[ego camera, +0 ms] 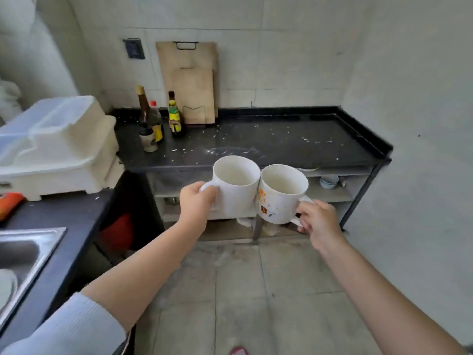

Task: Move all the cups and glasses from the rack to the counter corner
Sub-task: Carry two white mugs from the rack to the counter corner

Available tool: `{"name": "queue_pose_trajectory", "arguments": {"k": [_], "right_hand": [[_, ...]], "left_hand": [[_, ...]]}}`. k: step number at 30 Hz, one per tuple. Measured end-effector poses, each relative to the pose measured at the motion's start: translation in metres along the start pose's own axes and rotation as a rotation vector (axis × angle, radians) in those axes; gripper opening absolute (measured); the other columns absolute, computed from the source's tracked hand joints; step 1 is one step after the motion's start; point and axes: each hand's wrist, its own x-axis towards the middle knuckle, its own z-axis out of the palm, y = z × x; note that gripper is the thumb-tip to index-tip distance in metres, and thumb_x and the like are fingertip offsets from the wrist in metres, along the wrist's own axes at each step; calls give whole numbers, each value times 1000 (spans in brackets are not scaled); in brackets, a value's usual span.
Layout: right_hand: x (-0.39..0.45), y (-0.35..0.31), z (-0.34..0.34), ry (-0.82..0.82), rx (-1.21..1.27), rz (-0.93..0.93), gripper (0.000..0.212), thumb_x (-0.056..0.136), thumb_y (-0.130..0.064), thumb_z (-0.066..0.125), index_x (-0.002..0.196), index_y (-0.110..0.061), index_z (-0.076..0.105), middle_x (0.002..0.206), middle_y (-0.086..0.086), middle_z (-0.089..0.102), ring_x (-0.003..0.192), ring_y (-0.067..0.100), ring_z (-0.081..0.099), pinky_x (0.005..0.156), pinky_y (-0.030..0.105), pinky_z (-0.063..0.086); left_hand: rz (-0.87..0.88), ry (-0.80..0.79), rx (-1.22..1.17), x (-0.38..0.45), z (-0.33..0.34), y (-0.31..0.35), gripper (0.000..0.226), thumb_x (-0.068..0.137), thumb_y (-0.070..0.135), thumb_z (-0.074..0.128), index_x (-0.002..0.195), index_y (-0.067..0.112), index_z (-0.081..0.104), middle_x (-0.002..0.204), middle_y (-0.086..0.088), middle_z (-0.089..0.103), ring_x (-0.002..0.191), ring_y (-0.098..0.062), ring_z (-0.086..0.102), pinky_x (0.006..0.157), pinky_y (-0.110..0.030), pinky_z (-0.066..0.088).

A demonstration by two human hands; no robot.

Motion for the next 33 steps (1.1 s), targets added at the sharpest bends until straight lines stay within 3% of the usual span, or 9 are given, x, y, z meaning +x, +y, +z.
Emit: {"name": "queue_pose_trajectory", "arguments": {"k": [2, 5, 8, 14, 17, 23, 26, 30, 33], "right_hand": [[44, -15, -6, 59, 14, 2, 34, 76, 7, 43, 52, -13, 30, 23, -12, 21, 26, 5, 20, 48, 26, 21], [106, -33, -19, 155, 37, 2, 32, 76, 6, 44, 52, -12, 34, 22, -10, 23, 25, 4, 22, 48, 26, 23], [158, -44, -35, 232, 49, 34, 27, 76, 4, 45, 54, -11, 37, 22, -10, 25, 25, 4, 23, 47, 26, 24], [276, -54, -71, 359, 71, 63, 37, 81, 0, 47, 49, -13, 33, 22, -10, 26, 36, 13, 25, 45, 24, 22], [347, -67, -92, 359, 18, 67, 37, 79, -2, 47, 48, -13, 31, 23, -10, 26, 47, 18, 23, 49, 26, 23], [478, -104, -124, 288, -89, 45, 35, 74, -1, 45, 46, -12, 28, 25, -10, 25, 46, 19, 23, 47, 27, 23], [543, -112, -126, 312, -89, 85, 35, 76, -2, 46, 46, -10, 31, 32, -3, 31, 46, 18, 25, 47, 26, 24], [619, -116, -121, 300, -104, 137, 33, 79, -3, 46, 48, -9, 36, 29, -4, 36, 47, 18, 27, 47, 26, 26], [670, -122, -113, 328, -99, 181, 18, 83, -12, 50, 65, -10, 52, 57, 4, 49, 50, 16, 33, 46, 24, 30]], "left_hand": [[3, -40, 18, 45, 37, 6, 39, 72, -2, 47, 42, 17, 32, 38, 10, 31, 44, -7, 29, 36, -13, 28], [19, -99, 52, 103, 97, 14, 35, 80, -1, 47, 49, 14, 40, 54, -1, 36, 56, -17, 32, 43, -21, 32], [-35, -140, 19, 144, 152, 16, 35, 83, 0, 46, 50, 12, 40, 59, -3, 36, 56, -18, 33, 31, -16, 35], [-89, -233, -42, 225, 262, -6, 29, 84, 1, 49, 56, 9, 43, 63, -5, 41, 64, -20, 39, 42, -15, 42], [-136, -225, -60, 267, 321, -11, 23, 84, 4, 49, 61, 7, 50, 67, -4, 47, 65, -17, 44, 52, -21, 41], [-211, -156, -87, 357, 418, -5, 30, 85, 2, 48, 55, 9, 46, 64, -3, 47, 66, -20, 44, 59, -26, 45], [-217, -182, -61, 400, 454, -8, 25, 87, 6, 48, 63, 9, 51, 73, -4, 52, 73, -20, 49, 72, -31, 47], [-260, -214, -58, 457, 488, -18, 32, 89, 5, 46, 58, 10, 40, 64, -2, 40, 63, -16, 38, 61, -26, 35], [-289, -232, -65, 506, 515, -22, 25, 89, 6, 46, 66, -2, 48, 72, -5, 40, 63, -14, 37, 64, -25, 32]]}}
